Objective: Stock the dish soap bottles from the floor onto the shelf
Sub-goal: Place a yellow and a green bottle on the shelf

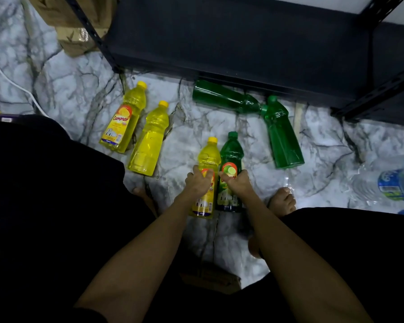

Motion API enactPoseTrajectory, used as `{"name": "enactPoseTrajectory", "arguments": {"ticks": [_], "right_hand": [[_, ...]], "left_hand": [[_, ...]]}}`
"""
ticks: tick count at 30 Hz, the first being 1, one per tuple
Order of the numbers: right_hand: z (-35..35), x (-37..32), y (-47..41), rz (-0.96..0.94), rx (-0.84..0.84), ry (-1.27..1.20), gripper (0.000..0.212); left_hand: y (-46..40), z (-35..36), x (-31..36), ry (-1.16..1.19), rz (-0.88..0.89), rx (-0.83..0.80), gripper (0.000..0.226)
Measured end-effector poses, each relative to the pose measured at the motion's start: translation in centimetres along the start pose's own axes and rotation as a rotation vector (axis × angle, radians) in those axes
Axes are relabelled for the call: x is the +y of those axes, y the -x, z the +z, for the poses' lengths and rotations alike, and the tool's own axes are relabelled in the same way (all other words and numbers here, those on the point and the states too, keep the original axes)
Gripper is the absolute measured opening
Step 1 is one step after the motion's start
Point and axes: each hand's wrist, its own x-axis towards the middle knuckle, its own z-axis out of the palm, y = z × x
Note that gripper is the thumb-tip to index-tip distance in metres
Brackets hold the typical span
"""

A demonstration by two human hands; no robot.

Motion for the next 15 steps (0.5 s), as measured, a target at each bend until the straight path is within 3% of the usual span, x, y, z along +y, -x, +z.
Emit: {"name": "enactPoseTrajectory", "arguments": {"ticks": [3, 13, 15], "right_hand": [[-0.3, -1.8, 2.1, -0.008, 0.039, -0.023, 0.084], [-1.3, -2.6, 1.0, 0.025, 0.069, -0.036, 0.086], [-1.1, -2.7, 1.0, 0.017, 0.095, -0.044, 0.076]], "left_hand": [[0.1, 1.2, 0.2, -0.028, 0.013, 0.058, 0.089], [-2.3, 1.1, 0.7, 0.001, 0.074, 0.119, 0.077], [-2.5, 1.1, 1.3, -0.005, 0.075, 0.12, 0.074]]}}
